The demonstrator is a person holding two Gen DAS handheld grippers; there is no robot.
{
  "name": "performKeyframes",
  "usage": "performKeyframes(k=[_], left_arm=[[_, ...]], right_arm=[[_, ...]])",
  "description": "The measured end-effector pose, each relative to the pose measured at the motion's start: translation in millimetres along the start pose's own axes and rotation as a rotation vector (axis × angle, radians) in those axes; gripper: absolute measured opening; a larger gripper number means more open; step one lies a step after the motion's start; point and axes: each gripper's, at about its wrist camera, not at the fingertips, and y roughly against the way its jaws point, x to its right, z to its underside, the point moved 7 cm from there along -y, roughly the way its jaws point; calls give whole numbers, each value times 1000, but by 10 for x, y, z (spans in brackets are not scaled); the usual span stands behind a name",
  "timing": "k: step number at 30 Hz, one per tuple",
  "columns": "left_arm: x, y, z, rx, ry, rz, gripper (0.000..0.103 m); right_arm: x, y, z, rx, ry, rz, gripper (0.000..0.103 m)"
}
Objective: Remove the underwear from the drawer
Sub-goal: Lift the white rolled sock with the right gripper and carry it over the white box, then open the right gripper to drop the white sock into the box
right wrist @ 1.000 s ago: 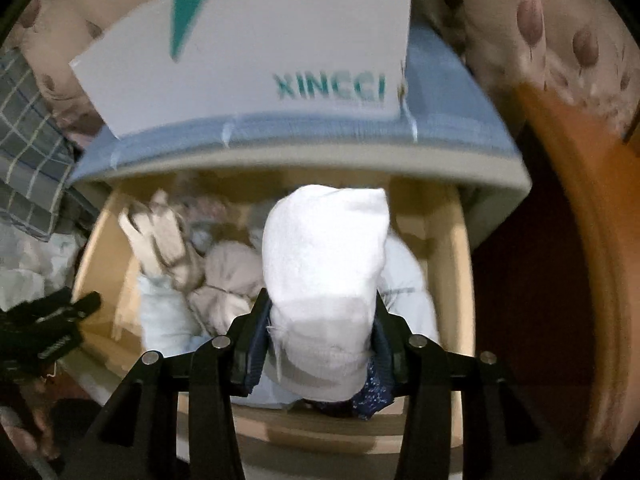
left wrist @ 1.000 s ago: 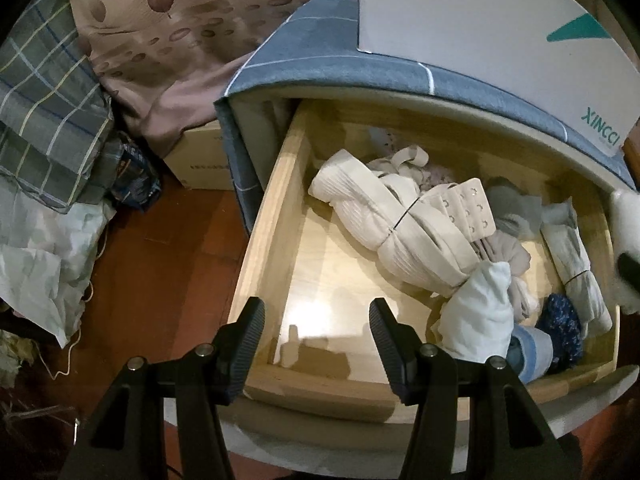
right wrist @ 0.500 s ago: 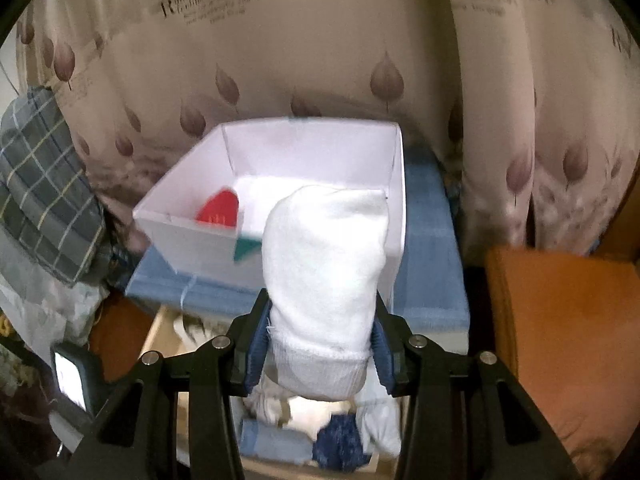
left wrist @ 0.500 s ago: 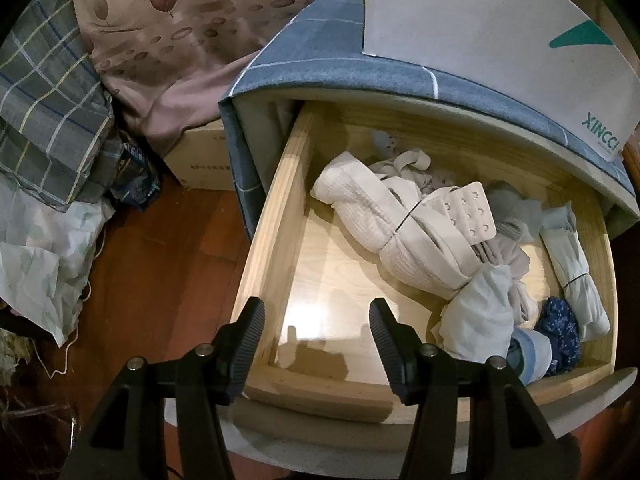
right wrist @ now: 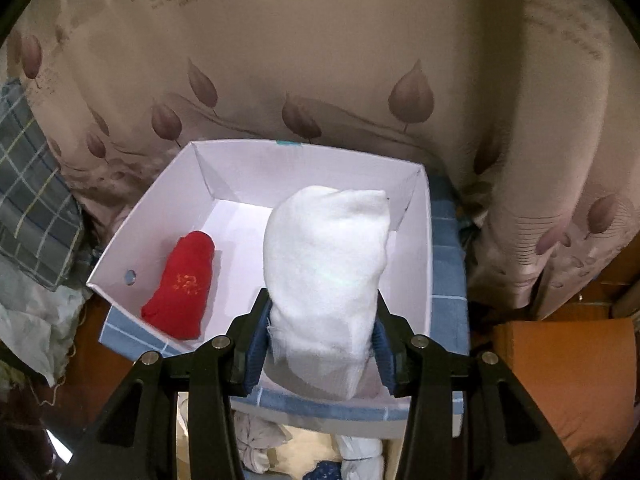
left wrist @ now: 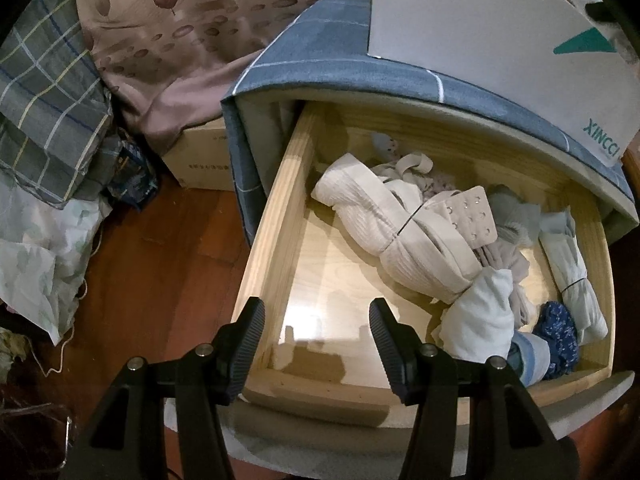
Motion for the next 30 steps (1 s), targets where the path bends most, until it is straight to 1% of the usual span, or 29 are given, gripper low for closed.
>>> performKeyframes(k=[5, 8, 13, 17, 19, 22, 24, 30], left_arm=[[5, -45, 4, -14, -3, 16, 56], [17, -52, 1, -9, -13, 10, 56], [30, -61, 8, -11, -16, 13, 56], [25, -64, 7, -13, -15, 14, 56], [23, -67, 6, -14, -16, 13, 56], [25, -69, 8, -14, -14, 13, 56], [29, -66, 9, -16, -14, 15, 56], [36, -64, 14, -15, -25, 13, 56]], right_arm=[[-24, -326, -6, -61, 17, 10, 44], [-1, -515, 35, -103, 20, 20, 45], [52, -676, 87, -132, 6, 26, 46], [8, -717, 93, -132, 39, 46, 46], [-22, -740, 97, -139, 40, 39, 46], [-33, -750, 93, -132, 33, 44, 49], [-33, -728, 82, -128, 30, 44, 61], [-52, -451, 111, -99, 27, -6, 61]])
